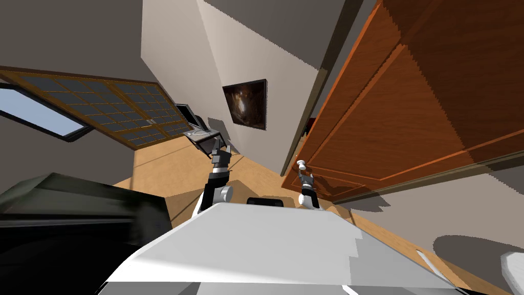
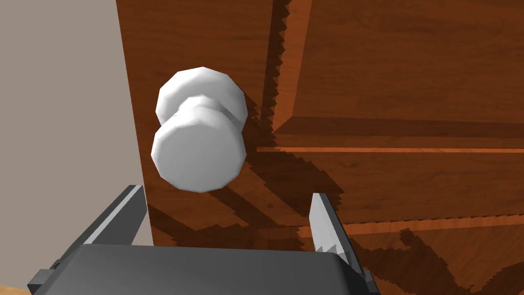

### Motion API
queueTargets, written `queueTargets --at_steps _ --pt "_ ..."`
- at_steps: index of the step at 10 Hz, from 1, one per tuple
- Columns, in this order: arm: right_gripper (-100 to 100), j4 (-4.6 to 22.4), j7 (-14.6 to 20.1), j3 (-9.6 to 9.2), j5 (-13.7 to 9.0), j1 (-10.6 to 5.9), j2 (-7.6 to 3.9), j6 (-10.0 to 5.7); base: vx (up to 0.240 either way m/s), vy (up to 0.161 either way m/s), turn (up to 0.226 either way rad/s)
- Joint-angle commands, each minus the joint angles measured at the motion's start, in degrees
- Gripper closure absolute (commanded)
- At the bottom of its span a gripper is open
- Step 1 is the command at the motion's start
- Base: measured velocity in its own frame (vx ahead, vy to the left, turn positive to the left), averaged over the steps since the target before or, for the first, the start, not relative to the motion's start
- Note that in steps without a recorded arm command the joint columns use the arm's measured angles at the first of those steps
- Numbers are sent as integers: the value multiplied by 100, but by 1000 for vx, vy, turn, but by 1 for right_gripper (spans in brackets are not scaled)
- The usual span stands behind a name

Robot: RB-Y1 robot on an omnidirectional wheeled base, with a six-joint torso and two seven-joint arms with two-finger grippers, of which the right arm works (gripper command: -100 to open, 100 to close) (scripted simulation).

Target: Pull the door open

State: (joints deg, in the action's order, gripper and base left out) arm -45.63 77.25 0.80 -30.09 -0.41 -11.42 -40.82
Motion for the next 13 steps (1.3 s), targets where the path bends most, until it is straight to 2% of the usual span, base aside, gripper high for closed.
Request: queueTargets --at_steps 1,4,5,6,7,12,13 --pt "-100 -65 124 -176 81 77 25 -140 -203 -41 146" --pt "-100 -154 352 -499 227 187 44 -370 -227 -39 115" --pt "-100 -74 290 -434 200 138 61 -348 -100 -13 23" --pt "-100 -31 416 -410 172 186 -42 -423 112 -8 104" --pt "-100 -20 447 -399 161 199 -73 -438 163 3 116" --pt "-100 109 822 -265 40 363 -441 -615 215 -17 104" --pt "-100 216 806 -296 64 281 -400 -644 95 -21 29"
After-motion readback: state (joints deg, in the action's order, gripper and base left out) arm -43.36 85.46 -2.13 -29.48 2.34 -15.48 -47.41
